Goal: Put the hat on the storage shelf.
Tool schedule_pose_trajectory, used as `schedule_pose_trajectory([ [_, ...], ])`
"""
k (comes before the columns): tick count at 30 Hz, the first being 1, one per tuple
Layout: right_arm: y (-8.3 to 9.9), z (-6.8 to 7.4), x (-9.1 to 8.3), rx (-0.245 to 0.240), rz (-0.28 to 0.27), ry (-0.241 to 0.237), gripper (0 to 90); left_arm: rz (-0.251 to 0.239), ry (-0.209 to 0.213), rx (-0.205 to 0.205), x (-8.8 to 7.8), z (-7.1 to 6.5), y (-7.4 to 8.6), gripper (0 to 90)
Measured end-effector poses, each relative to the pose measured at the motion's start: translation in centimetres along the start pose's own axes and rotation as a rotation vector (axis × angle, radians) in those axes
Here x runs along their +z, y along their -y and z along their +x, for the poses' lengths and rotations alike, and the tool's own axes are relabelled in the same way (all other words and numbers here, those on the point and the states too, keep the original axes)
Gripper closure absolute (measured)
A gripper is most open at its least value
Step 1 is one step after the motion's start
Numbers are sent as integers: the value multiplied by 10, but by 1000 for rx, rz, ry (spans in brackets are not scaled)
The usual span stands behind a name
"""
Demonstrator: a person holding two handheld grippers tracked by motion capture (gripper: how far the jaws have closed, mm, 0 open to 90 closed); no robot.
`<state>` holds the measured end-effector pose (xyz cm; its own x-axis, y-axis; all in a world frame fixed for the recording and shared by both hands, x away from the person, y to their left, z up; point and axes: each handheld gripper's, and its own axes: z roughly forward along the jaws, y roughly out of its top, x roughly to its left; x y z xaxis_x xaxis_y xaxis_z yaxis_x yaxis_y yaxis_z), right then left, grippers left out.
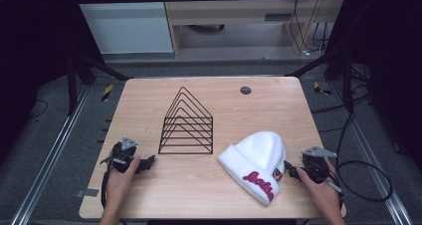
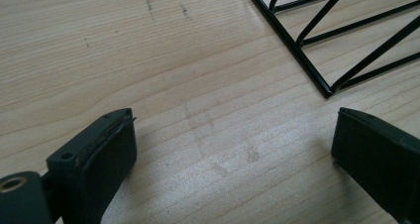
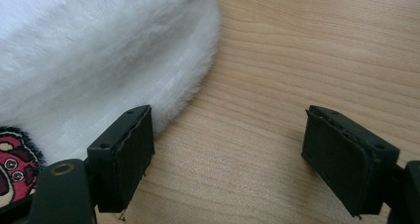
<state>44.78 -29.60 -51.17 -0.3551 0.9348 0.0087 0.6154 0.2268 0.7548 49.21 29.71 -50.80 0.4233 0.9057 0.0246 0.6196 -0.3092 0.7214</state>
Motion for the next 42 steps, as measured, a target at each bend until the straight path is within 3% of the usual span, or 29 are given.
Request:
schedule_pose_trajectory([
  [7, -1, -1, 1, -9, 6, -25, 143, 4, -1, 1, 0, 0, 0, 21],
  [8, -2, -2, 1, 24, 9, -36, 135, 5, -1, 2, 0, 0, 0, 20],
  [13, -10, -5, -5, 5, 9, 2, 124, 5, 4, 1, 0, 0, 0, 14],
  [18, -37, -11, -18, -43, 41, 71, 140, 8, 9, 5, 1, 1, -1, 8],
  [24, -63, -11, -19, -83, 82, 68, 154, 7, 9, 5, 1, 1, -1, 8],
  [28, -80, -9, -13, -106, 124, 47, 164, 8, 8, 1, 1, 1, -1, 8],
  [29, -88, -5, -8, -131, 145, 26, 184, 7, 8, 1, 1, 1, -1, 8],
  [33, -102, 5, -4, -156, 185, -2, 225, 7, 8, 1, 1, 1, -1, 8],
  [38, -115, 17, -2, -179, 196, -43, 210, 7, 9, 0, 1, 1, -1, 8],
  [42, -130, 25, 5, -215, 202, -31, 179, 7, 9, 1, 1, 1, -1, 7],
])
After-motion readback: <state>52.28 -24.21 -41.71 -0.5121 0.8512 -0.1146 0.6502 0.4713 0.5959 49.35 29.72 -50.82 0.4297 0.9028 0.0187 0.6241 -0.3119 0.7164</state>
